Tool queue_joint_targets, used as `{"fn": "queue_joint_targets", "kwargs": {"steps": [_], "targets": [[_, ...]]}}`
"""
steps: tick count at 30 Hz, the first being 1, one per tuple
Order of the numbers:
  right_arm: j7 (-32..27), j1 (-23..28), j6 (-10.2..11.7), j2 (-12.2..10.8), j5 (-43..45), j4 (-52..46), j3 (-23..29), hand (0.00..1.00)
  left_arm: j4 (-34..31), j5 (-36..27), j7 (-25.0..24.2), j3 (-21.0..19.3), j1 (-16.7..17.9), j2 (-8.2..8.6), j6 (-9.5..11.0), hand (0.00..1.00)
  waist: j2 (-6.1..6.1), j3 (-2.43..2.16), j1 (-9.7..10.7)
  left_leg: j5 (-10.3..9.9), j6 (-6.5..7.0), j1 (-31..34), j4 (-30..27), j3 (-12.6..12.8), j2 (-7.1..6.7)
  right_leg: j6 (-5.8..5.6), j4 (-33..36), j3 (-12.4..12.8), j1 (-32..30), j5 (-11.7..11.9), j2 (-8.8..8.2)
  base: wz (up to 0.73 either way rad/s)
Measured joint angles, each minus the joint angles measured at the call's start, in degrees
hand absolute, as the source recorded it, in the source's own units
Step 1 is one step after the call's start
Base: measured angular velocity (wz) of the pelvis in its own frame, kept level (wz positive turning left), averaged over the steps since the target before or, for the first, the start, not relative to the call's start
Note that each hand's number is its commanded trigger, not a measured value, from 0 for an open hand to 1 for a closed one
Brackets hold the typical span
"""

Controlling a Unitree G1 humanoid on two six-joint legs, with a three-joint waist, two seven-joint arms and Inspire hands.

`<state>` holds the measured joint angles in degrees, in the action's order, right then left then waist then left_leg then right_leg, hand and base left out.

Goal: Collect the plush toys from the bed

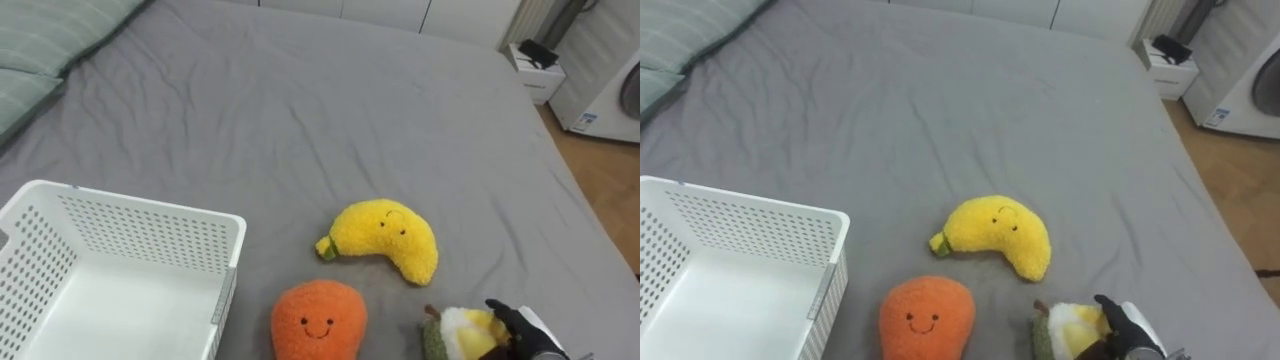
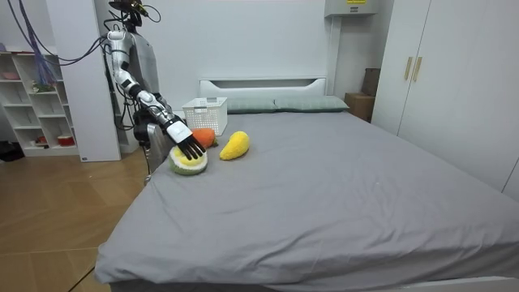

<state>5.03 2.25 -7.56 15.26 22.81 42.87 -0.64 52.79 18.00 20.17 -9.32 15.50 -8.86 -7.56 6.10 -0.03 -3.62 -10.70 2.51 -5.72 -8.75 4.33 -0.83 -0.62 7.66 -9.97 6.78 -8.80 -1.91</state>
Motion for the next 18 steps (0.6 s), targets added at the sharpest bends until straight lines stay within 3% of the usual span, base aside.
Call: {"fn": "queue_joint_targets", "kwargs": {"steps": [1, 4, 7, 18], "targets": [[0.0, 0.0, 0.0, 0.1, 0.0, 0.0, -0.4, 0.74, 0.0, 0.3, 0.4, 0.4, 0.0, 0.0, -0.2, 0.0, -0.01, 0.0, -0.1, 0.0, -0.01, 0.0, 0.0, 0.0, 0.0, 0.0, 0.0, 0.0, 0.1, 0.0, 0.0, 0.0], [-0.5, -0.1, -0.1, 0.4, 1.2, -0.4, -0.4, 0.94, 0.0, 0.8, 0.6, 0.8, 0.2, -0.02, -0.9, 0.0, -0.05, -0.01, -0.1, 0.0, -0.01, 0.0, 0.0, 0.0, -0.01, 0.01, 0.0, 0.0, 0.2, 0.0, 0.0, 0.0], [-1.0, -0.5, -0.2, 0.8, 2.6, -0.6, -0.4, 1.0, 0.0, 1.4, 0.8, 1.5, 0.3, -0.07, -1.5, 0.0, -0.15, -0.07, -0.1, 0.0, -0.01, 0.0, -0.1, 0.0, 0.01, 0.02, 0.1, 0.0, 0.2, 0.0, 0.01, 0.0], [-1.2, -0.3, -1.8, 0.2, 4.5, -0.3, -0.6, 1.0, 0.0, 1.8, 0.7, 2.7, 0.1, 0.04, -2.1, 0.0, -0.91, -0.13, -0.1, 0.0, -0.02, 0.0, 0.0, -0.1, 0.06, 0.1, 0.3, -0.1, 0.4, 0.1, 0.03, 0.0]]}}
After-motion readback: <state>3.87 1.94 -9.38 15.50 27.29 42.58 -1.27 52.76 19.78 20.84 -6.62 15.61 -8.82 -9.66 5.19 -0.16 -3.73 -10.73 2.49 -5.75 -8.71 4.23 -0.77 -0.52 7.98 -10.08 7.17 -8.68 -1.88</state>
